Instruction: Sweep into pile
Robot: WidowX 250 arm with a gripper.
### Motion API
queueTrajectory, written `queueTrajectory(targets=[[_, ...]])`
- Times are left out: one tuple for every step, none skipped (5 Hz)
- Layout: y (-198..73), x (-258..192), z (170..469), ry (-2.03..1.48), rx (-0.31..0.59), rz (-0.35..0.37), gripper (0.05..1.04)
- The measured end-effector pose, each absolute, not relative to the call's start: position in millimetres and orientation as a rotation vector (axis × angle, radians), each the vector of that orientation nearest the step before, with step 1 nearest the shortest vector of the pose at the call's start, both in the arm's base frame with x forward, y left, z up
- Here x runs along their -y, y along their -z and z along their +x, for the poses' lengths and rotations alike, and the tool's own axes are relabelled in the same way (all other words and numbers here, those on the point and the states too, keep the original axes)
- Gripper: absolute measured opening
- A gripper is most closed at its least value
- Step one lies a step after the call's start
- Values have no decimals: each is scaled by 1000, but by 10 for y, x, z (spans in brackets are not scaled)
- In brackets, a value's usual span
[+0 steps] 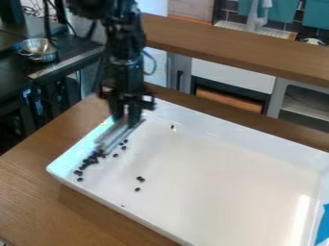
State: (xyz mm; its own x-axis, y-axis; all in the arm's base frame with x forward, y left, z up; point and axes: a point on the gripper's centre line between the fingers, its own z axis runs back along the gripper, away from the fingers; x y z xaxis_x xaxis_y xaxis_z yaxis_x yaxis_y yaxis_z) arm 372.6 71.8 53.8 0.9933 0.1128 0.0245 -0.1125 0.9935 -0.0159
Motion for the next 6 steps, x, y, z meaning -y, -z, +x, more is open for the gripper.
queueTrajectory(targets=[[-586, -322, 3737, -91, 39, -59, 352], [-420, -145, 3630, -118, 49, -77, 352], [-209, -57, 3507, -154, 53, -87, 352], [-200, -37, 3459, -160, 115, -110, 352], [-103, -160, 3390, -200, 143, -120, 352], [-95, -263, 3398, -201, 162, -113, 352]])
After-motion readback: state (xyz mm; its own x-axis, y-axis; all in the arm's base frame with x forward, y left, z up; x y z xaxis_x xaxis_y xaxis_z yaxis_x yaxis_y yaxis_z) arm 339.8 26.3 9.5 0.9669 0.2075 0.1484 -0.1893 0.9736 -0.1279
